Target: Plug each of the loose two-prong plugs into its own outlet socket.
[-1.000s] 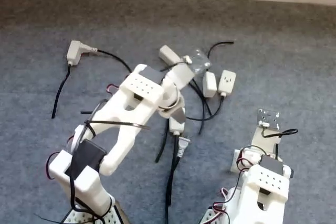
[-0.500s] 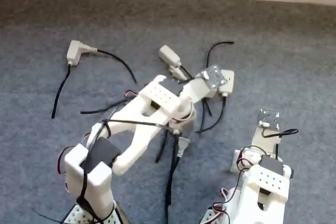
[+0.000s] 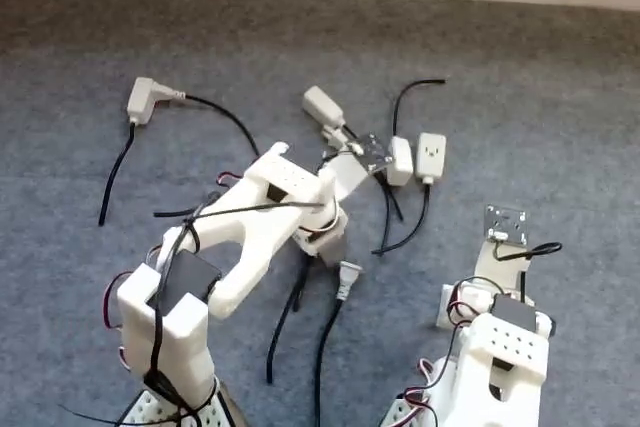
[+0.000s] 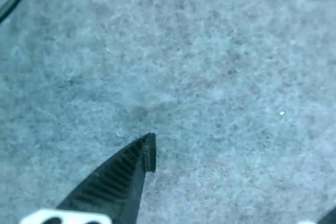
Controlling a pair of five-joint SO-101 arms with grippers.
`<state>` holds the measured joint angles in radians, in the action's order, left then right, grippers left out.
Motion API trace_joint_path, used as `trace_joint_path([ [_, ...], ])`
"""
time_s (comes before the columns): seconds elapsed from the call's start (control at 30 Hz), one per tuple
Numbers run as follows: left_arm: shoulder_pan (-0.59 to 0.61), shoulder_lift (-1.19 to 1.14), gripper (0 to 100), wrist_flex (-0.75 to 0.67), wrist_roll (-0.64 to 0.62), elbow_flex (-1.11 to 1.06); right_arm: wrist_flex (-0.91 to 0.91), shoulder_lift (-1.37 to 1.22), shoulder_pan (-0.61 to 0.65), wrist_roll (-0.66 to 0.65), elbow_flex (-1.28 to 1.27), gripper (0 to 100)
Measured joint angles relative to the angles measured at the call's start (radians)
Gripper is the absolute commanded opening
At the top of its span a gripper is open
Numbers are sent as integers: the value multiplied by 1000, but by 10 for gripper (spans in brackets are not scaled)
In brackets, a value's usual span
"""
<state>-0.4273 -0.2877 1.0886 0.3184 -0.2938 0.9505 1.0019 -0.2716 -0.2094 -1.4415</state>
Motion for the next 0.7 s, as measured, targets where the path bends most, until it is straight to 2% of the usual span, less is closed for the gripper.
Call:
trace_joint_path([
  [0.23,109,-2,284,18,35,31,0,0,0,0,0,504],
  [0.5,278,-2,284,138,44,236,0,0,5,0,0,504],
  [0.7,316,-2,284,167,44,273,0,0,5,0,0,504],
])
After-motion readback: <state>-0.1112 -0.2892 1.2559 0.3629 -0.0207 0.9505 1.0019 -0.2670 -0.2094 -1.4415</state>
